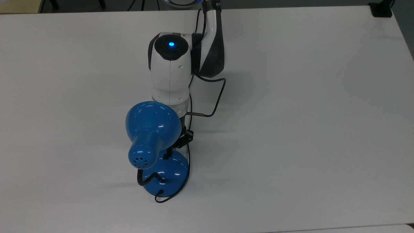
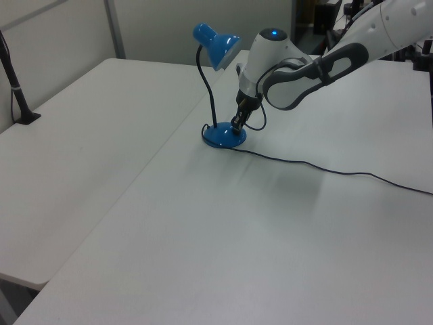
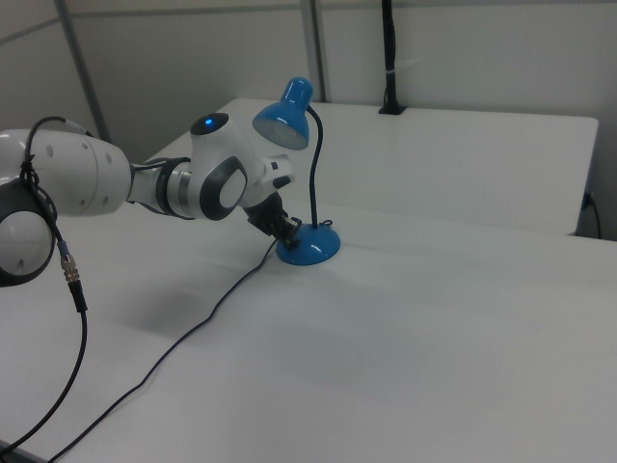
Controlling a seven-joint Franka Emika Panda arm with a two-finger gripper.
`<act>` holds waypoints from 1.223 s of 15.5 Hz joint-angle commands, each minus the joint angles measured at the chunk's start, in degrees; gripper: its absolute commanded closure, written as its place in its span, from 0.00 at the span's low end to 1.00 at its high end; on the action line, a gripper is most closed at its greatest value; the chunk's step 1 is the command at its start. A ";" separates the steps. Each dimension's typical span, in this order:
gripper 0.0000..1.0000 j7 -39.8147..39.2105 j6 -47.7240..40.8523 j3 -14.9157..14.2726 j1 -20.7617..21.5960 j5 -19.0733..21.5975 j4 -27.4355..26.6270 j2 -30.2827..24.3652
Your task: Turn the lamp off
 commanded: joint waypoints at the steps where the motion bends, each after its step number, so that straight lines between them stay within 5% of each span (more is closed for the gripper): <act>1: 1.00 -0.82 0.00 -0.09 1.81 0.52 -3.84 1.78; 7: 1.00 -0.91 -2.28 -0.17 1.90 0.52 -8.05 -3.40; 13: 0.96 -1.09 -25.27 -0.96 1.55 0.60 -8.06 -15.07; 14: 0.79 -1.18 -29.06 -1.14 1.29 0.60 -8.06 -17.62; 15: 0.34 -1.18 -32.49 -1.66 1.11 0.52 -8.06 -19.91; 16: 0.00 -1.09 -35.92 -2.80 1.20 0.43 -7.97 -21.85; 19: 0.00 -3.98 -45.59 -5.01 1.81 -3.95 -7.62 -27.04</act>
